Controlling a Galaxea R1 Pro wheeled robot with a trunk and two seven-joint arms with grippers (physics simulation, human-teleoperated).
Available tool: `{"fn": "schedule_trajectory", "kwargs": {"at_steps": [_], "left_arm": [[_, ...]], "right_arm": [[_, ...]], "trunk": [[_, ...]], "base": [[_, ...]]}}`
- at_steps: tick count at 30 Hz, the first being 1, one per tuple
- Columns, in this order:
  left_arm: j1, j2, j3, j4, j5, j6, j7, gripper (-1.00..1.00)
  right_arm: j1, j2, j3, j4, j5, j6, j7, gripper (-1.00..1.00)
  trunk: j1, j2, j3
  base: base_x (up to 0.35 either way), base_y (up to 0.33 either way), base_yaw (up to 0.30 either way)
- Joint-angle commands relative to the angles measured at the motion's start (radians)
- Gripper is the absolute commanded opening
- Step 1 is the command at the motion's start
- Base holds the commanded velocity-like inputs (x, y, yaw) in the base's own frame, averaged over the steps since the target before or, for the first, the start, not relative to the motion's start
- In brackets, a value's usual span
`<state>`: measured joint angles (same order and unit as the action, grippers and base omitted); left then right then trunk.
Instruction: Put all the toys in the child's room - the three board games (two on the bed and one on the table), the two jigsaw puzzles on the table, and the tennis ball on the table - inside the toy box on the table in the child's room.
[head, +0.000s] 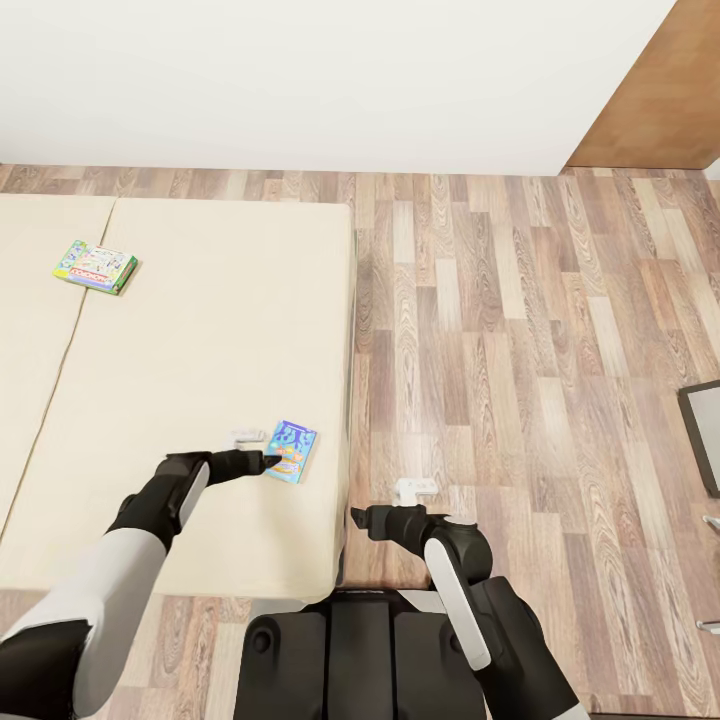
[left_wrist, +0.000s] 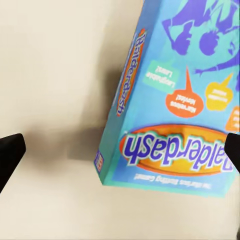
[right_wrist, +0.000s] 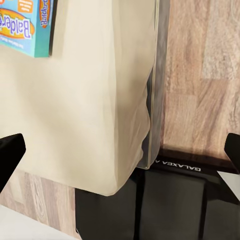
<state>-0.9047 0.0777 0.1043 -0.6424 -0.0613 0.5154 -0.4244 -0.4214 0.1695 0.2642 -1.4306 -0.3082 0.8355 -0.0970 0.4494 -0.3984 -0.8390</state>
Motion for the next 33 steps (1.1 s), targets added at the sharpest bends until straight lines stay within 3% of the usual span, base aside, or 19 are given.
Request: {"fn": "schedule_trajectory", "kwargs": {"at_steps": [1, 10, 29, 33], "left_arm": [[0.0, -0.002, 0.001, -0.001, -0.006, 0.005, -0.007, 1.0], [0.0, -0.005, -0.012, 0.001, -0.005, -0.042, -0.007, 1.0], [0.0, 0.002, -0.014, 0.001, 0.006, -0.052, -0.025, 1.0], [0.0, 0.004, -0.014, 0.001, 0.005, -0.052, -0.067, 1.0]], "right_arm": [[0.0, 0.0, 0.001, -0.001, -0.01, 0.004, -0.01, 1.0], [0.0, 0.0, 0.002, -0.001, -0.01, 0.003, -0.009, 1.0], [0.0, 0.0, 0.004, -0.004, -0.009, 0.002, -0.009, 1.0], [0.0, 0.0, 0.003, -0.009, -0.01, 0.003, -0.008, 1.0]], "trunk": [[0.001, -0.002, -0.001], [0.001, -0.002, -0.001], [0.001, -0.002, -0.001], [0.001, -0.002, -0.001]], "base": [[0.0, 0.0, 0.0], [0.0, 0.0, 0.0], [0.0, 0.0, 0.0], [0.0, 0.0, 0.0]]}}
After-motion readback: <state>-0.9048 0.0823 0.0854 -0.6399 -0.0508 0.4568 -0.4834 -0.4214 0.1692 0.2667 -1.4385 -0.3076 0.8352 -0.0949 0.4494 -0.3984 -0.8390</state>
